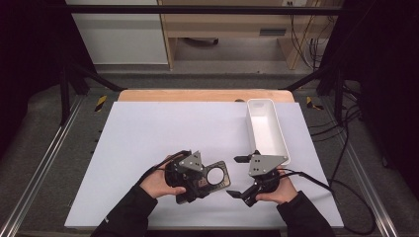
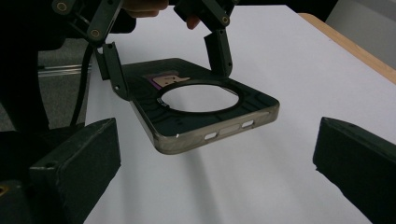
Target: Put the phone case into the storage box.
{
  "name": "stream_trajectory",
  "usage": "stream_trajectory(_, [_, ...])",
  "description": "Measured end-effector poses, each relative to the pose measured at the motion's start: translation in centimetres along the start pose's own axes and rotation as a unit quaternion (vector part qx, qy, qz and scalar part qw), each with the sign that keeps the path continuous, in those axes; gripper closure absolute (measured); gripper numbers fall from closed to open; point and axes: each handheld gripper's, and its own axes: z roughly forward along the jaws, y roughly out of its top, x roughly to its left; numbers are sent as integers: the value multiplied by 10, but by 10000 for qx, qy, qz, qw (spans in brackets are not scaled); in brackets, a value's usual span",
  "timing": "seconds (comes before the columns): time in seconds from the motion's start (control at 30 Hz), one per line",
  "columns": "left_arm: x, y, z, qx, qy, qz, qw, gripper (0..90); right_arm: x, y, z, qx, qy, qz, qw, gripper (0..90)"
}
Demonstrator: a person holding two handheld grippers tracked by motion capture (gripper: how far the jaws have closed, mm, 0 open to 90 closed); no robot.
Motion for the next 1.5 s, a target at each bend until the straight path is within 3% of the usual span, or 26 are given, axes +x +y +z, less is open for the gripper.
stream_trajectory(1.5, [-13,13,6,88,-361,464,9982,114,3,-3,18,137,682,-48,9976,37])
